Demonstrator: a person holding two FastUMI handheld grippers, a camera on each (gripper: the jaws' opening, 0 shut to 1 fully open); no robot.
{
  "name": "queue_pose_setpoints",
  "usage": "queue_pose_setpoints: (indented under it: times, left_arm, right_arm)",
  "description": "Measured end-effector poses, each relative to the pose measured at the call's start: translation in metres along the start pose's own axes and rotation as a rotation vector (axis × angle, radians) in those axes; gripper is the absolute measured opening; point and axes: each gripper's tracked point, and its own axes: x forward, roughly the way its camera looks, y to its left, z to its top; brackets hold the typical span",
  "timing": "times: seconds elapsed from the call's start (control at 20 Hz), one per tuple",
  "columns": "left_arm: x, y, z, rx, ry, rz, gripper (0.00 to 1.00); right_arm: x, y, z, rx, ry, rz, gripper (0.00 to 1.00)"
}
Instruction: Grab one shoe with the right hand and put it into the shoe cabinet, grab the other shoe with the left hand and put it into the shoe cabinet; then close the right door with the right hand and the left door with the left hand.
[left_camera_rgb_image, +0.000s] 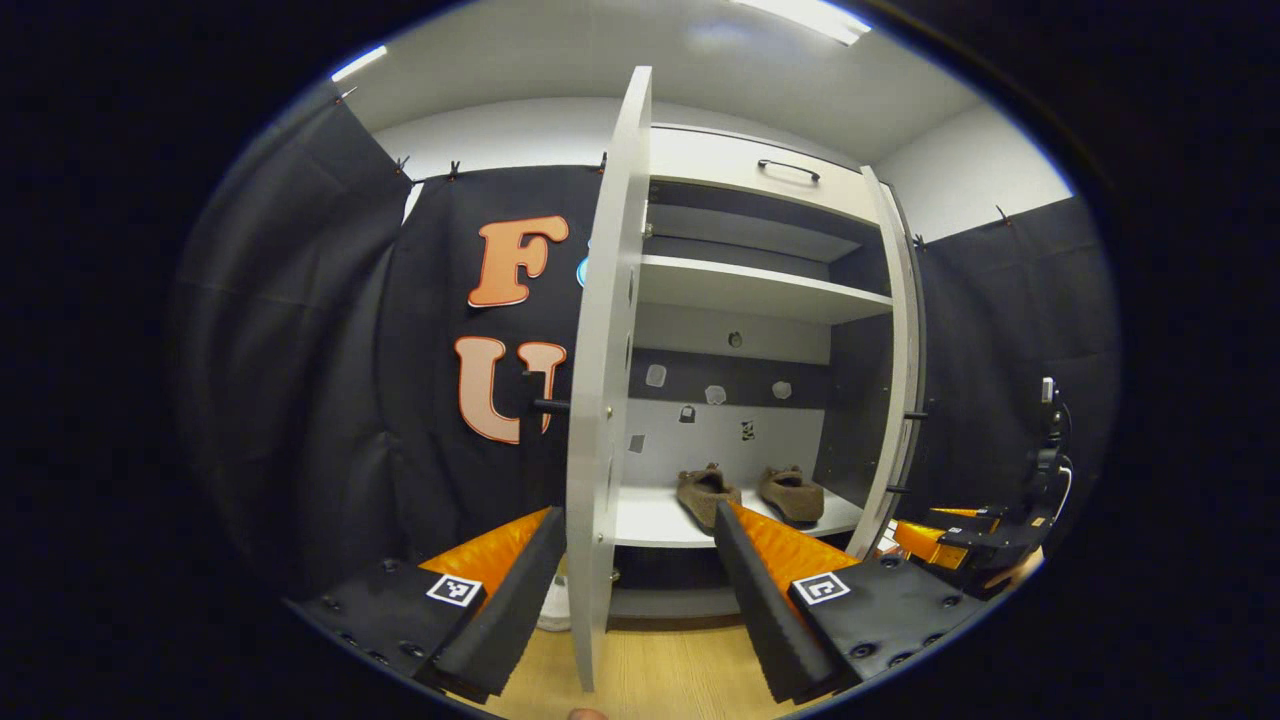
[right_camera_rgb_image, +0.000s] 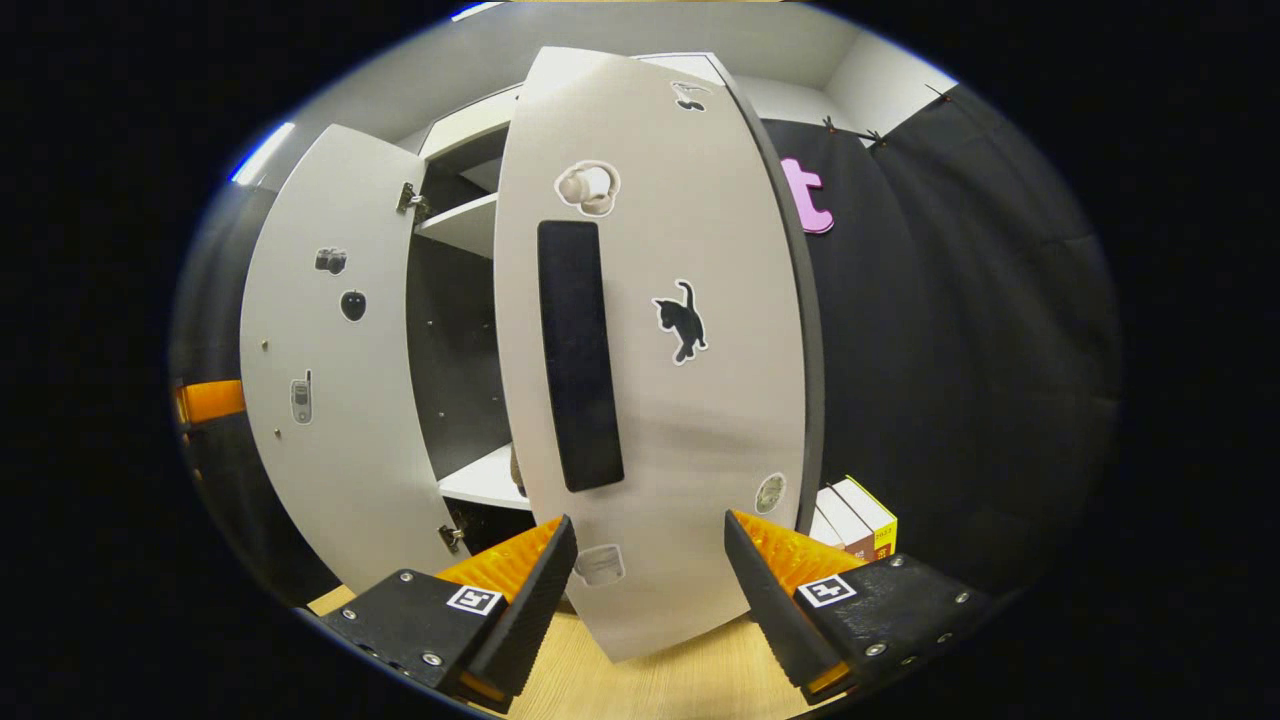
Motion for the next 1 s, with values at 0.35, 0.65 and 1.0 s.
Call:
queue_pose_setpoints:
  times: [0.35, 0.65, 1.0]
  left_arm:
    - [-0.005, 0.062, -0.013, -0.003, 0.015, 0.09, 0.97]
    - [0.016, 0.122, -0.04, 0.059, 0.009, 0.19, 0.97]
    - [0.048, 0.13, -0.094, 0.051, 0.073, 0.175, 0.99]
  right_arm:
    - [0.002, 0.013, -0.004, -0.003, 0.01, 0.007, 0.92]
    - [-0.004, 0.009, -0.007, 0.007, 0.01, -0.013, 0.92]
    - [-0.011, -0.005, -0.013, 0.019, 0.022, -0.052, 0.92]
